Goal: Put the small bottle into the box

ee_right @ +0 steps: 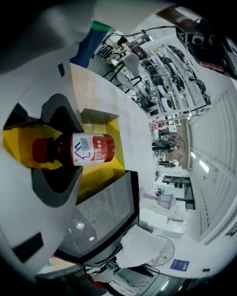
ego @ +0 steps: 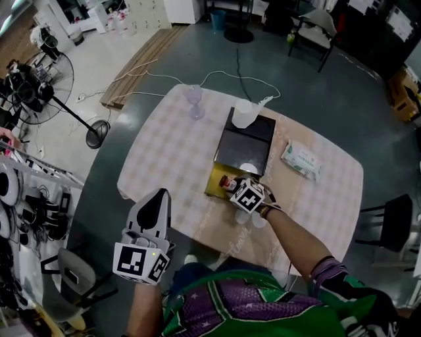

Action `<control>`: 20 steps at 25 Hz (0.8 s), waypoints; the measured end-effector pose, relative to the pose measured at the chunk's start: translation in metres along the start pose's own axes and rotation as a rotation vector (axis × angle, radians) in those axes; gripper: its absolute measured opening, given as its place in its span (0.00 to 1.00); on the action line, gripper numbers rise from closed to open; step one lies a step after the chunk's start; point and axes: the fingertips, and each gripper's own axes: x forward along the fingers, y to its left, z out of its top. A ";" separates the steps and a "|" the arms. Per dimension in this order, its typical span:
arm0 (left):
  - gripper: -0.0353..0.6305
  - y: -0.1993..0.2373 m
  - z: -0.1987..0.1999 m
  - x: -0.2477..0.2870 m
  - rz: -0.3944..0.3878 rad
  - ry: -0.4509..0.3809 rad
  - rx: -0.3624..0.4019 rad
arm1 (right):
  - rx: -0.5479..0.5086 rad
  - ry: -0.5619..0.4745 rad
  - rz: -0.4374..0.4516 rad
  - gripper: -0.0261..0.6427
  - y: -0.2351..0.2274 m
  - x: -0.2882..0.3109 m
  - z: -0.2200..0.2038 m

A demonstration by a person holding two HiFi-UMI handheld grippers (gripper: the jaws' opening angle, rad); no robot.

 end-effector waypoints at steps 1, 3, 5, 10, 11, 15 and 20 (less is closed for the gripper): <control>0.09 0.001 0.000 0.000 0.002 0.001 -0.002 | -0.014 0.013 0.004 0.38 0.001 0.002 -0.001; 0.09 0.002 0.000 0.000 0.003 0.001 -0.004 | -0.035 0.033 0.003 0.38 0.003 0.005 -0.002; 0.09 0.004 0.000 -0.002 0.004 -0.001 -0.007 | -0.050 0.044 -0.010 0.38 0.002 0.007 -0.002; 0.09 0.011 -0.002 -0.009 0.002 -0.005 -0.016 | -0.055 0.056 -0.039 0.38 0.004 0.007 0.004; 0.09 0.013 -0.002 -0.011 0.001 -0.003 -0.018 | -0.052 0.059 -0.042 0.38 0.004 0.008 0.004; 0.09 0.018 0.000 -0.017 -0.004 -0.004 -0.023 | -0.050 0.061 -0.048 0.39 0.003 0.008 0.002; 0.09 0.020 0.003 -0.023 -0.026 -0.016 -0.030 | -0.020 0.038 -0.037 0.40 0.006 -0.001 0.002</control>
